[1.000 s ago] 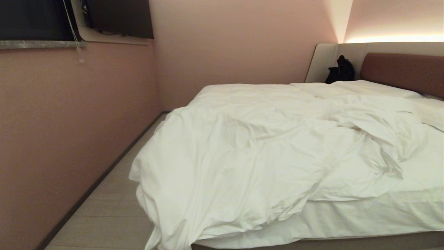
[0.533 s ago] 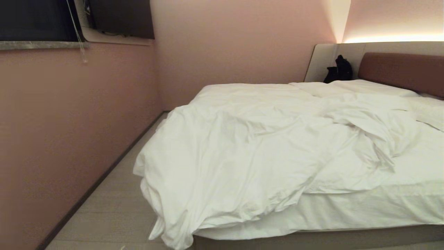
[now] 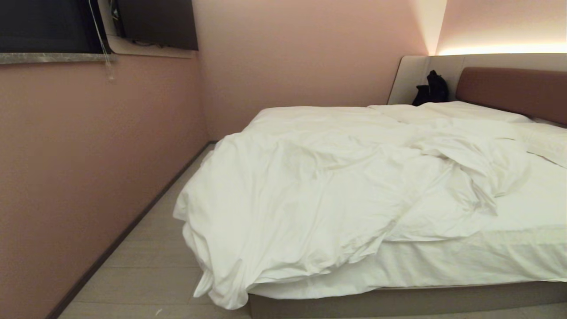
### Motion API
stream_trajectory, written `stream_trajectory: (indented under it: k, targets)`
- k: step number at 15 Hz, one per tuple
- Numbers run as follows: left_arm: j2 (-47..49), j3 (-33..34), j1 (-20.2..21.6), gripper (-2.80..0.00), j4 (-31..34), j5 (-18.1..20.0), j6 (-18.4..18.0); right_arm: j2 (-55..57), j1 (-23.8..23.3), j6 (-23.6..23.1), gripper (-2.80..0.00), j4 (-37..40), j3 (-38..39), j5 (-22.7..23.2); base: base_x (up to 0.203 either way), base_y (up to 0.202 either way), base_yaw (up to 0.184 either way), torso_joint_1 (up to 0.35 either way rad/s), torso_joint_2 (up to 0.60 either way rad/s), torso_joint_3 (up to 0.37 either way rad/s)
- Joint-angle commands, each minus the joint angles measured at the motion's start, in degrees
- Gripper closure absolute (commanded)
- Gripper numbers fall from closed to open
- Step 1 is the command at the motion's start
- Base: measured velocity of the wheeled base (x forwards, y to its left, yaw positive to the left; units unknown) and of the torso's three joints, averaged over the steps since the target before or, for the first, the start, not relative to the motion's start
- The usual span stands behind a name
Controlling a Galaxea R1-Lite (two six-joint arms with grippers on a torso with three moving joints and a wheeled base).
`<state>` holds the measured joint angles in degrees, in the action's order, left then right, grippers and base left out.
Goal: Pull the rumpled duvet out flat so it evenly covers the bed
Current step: Flatten the corners of the folded blanket
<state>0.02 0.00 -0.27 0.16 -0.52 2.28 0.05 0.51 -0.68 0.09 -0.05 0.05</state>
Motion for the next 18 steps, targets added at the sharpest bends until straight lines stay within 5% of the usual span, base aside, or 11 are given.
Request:
stream_trajectory:
  k: [1,10,18]
  targets:
    - [-0.02,0.0,0.0,0.0,0.02,0.0,0.18,0.04,0.02,-0.02,0.0,-0.02,0.04,-0.03,0.0,0.0,0.0,0.0,0.0,0.0]
    - [-0.02,0.0,0.0,0.0,0.02,-0.09,0.18,0.04,0.02,-0.04,0.0,-0.02,-0.04,-0.03,0.002,0.127,0.001,0.003,0.0,0.002]
    - [-0.02,0.0,0.0,0.0,0.1,-0.09,-0.08,0.04,0.02,-0.02,0.0,-0.09,-0.04,0.04,0.0,0.0,0.0,0.0,0.0,0.0]
